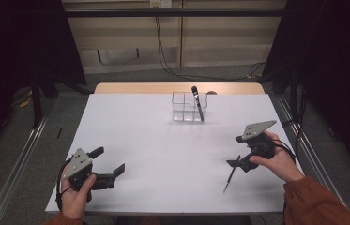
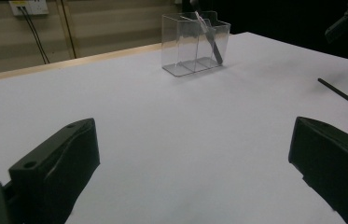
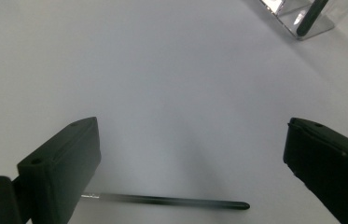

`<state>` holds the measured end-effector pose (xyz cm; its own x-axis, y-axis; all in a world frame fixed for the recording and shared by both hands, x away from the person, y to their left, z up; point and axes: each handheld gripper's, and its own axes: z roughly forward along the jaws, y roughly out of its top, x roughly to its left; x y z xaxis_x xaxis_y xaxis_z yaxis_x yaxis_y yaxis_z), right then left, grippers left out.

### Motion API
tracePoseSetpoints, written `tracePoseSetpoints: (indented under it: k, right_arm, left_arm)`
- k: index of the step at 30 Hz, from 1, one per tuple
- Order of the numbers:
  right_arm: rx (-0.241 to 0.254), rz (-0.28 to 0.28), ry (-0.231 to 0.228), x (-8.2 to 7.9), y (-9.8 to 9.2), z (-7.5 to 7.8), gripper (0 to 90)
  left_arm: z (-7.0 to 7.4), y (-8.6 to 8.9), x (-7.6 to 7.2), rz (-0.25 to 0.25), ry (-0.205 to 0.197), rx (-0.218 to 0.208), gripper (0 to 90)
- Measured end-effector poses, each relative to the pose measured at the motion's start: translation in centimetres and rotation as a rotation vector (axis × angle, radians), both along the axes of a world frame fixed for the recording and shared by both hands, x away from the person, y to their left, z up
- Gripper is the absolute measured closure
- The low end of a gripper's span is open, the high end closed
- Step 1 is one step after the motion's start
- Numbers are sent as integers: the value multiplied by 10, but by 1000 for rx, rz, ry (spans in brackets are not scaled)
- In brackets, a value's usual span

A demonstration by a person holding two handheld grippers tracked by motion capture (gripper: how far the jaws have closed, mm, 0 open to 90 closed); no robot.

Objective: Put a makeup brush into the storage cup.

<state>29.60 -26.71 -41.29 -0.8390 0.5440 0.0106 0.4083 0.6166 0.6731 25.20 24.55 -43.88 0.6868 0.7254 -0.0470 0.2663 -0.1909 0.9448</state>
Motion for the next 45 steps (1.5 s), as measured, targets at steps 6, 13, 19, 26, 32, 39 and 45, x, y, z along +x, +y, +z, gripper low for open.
tracePoseSetpoints:
  k: [6, 13, 19, 26, 32, 39, 45]
  right_arm:
    - [-65, 47, 50, 7, 2, -2, 39]
    - [-173, 141, 104, 10, 11, -4, 42]
    - [-242, 192, 133, 12, 21, -11, 44]
    - [-321, 266, 161, 9, 33, -15, 60]
    - [-373, 319, 177, 6, 40, -20, 70]
    - [-390, 370, 199, 4, 43, -25, 46]
    - [-431, 392, 203, 1, 46, -31, 61]
  left_arm:
    - [0, 0, 0, 1, 1, 0, 19]
    - [0, 0, 0, 0, 2, 0, 19]
    - [0, 0, 0, 1, 2, 3, 19]
    - [0, 0, 0, -1, 4, -2, 19]
    - [0, 0, 1, -2, 5, -2, 19]
    - [-1, 1, 1, -3, 6, -1, 19]
    - [-1, 1, 1, -3, 8, -3, 19]
